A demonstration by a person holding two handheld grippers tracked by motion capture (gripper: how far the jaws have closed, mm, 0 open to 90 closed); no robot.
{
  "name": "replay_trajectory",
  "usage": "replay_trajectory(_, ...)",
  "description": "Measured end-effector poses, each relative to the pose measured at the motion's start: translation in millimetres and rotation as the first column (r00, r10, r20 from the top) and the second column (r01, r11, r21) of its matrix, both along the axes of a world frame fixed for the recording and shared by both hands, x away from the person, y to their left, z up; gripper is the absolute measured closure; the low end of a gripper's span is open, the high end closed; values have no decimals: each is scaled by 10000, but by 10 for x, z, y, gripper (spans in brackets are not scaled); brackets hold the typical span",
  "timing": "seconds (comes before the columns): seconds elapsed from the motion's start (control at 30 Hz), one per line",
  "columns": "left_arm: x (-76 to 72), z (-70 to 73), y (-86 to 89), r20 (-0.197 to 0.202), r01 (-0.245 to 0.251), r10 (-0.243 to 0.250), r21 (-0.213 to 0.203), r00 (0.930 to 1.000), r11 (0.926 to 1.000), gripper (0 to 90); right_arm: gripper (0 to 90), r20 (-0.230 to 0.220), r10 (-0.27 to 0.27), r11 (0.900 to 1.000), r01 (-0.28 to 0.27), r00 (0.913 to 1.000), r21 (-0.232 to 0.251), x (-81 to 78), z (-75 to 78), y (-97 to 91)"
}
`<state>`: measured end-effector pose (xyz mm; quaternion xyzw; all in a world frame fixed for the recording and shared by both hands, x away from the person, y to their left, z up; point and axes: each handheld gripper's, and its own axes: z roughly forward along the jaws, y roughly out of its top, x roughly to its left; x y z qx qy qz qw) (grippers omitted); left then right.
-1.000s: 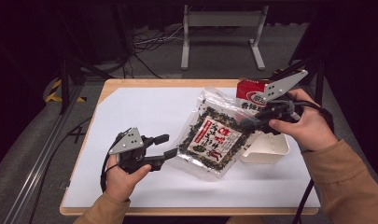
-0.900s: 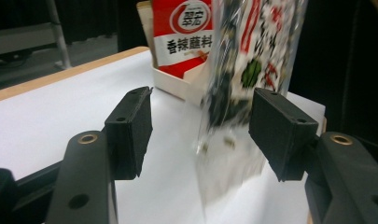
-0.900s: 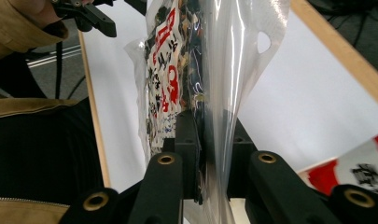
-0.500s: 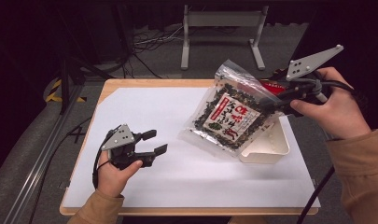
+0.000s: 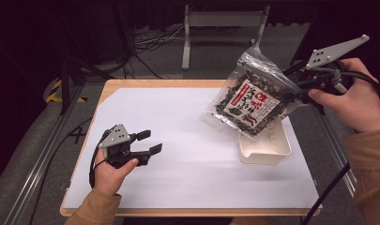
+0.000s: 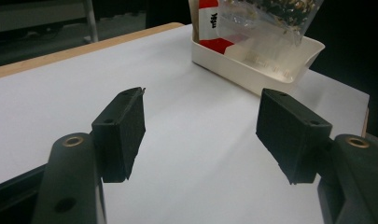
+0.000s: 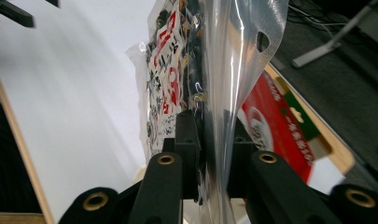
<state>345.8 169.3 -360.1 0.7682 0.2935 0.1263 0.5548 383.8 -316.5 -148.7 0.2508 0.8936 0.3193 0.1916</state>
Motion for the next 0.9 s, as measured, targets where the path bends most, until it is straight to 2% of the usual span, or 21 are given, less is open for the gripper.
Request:
replay_trajectory(0.07,2,0,3,11,5,-5,19,10000,10000,333,793,96,-93,9998,94,9999,-147,7,5,-16)
replay_trajectory(0.13,8,-7,2,-13,23,-23,61,10000,10000,335,792,119,-425,9982,430,9990,-407,29,5,-82)
replay_trajectory(0.27,14,-24,9,-103,-3,4,97,9999,10000,336,792,137,-653,9966,659,9978,-493,47,-3,-174)
replay_trajectory(0.53,17,-24,22,-126,-50,51,89,9999,9999,335,792,277,-892,9907,915,9956,-1002,51,-5,-244)
replay_trajectory(0.8,25,-29,39,-123,-97,97,24,9999,10000,334,792,474,-1191,9798,1252,9917,-1559,77,-46,-299)
replay_trajectory(0.9,32,-36,41,-127,-70,72,129,9999,9999,334,792,510,-1265,9757,1335,9907,-1735,81,-62,-307)
